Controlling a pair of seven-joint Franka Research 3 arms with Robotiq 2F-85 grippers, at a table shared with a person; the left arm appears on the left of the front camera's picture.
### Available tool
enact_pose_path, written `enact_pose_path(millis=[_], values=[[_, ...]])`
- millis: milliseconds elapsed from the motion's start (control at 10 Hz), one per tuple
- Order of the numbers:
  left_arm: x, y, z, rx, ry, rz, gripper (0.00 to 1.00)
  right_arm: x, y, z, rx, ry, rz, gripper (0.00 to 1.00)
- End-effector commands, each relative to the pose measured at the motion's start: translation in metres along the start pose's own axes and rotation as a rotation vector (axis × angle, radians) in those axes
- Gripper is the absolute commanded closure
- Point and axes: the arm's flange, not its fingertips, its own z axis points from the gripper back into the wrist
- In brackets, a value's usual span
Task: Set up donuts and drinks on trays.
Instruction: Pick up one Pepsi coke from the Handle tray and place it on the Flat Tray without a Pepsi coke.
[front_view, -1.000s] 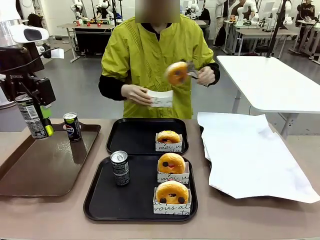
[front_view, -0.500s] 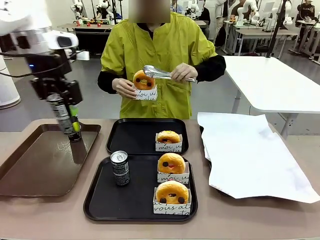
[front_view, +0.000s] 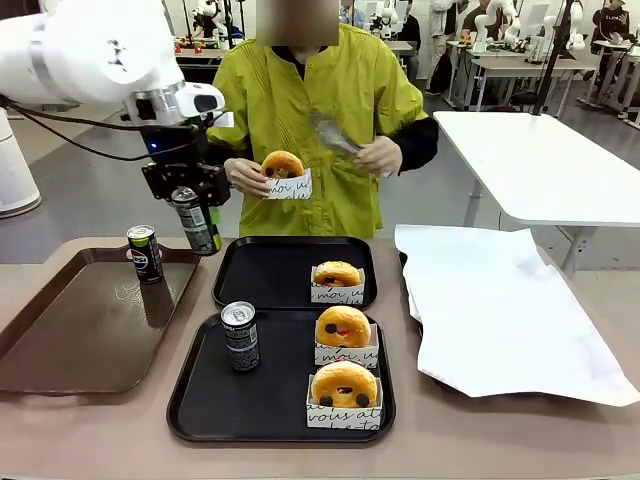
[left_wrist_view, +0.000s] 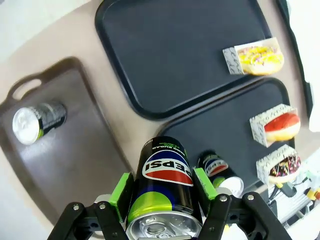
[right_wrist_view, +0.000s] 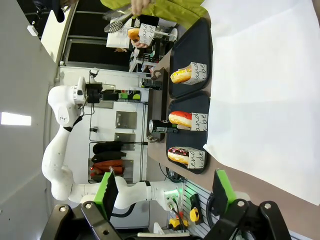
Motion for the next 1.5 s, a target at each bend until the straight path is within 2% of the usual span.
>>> enact_pose_path(millis=[0,100,200,300,400,500,700,800,900,1100,1200,1400], values=[[0.006,0.000,-0.008,-0.012,0.010,-0.021,0.39,0.001,0.000,0.000,0.017,-0.005,0.014,0.00],[-0.015,0.005,0.008,-0.029,0.088,-0.015,0.39,0.001,0.000,0.000,0.017,-0.005,0.014,0.00],[-0.055,0.013,0.043,-0.059,0.134,-0.024,0.39,0.001,0.000,0.000,0.017,-0.005,0.014,0.00],[-0.103,0.015,0.072,-0.029,0.120,-0.084,0.39,0.001,0.000,0.000,0.017,-0.005,0.014,0.00],[-0.135,0.015,0.083,-0.037,0.109,-0.089,0.39,0.001,0.000,0.000,0.017,-0.005,0.014,0.00],[-0.145,0.017,0.086,-0.040,0.100,-0.086,0.39,0.001,0.000,0.000,0.017,-0.005,0.014,0.00],[-0.127,0.021,0.080,-0.049,0.136,-0.082,0.39,0.001,0.000,0.000,0.017,-0.005,0.014,0.00],[-0.127,0.021,0.078,-0.035,0.135,0.006,0.39,0.001,0.000,0.000,0.017,-0.005,0.014,0.00],[-0.152,0.018,0.097,-0.028,0.132,-0.071,0.39,0.001,0.000,0.000,0.017,-0.005,0.014,0.00],[-0.152,0.018,0.097,-0.028,0.132,-0.071,0.39,0.001,0.000,0.000,0.017,-0.005,0.014,0.00],[-0.143,0.021,0.085,-0.031,0.145,-0.053,0.39,0.001,0.000,0.000,0.017,-0.005,0.014,0.00],[-0.095,0.015,0.072,-0.078,0.114,-0.031,0.39,0.001,0.000,0.000,0.017,-0.005,0.014,0.00]])
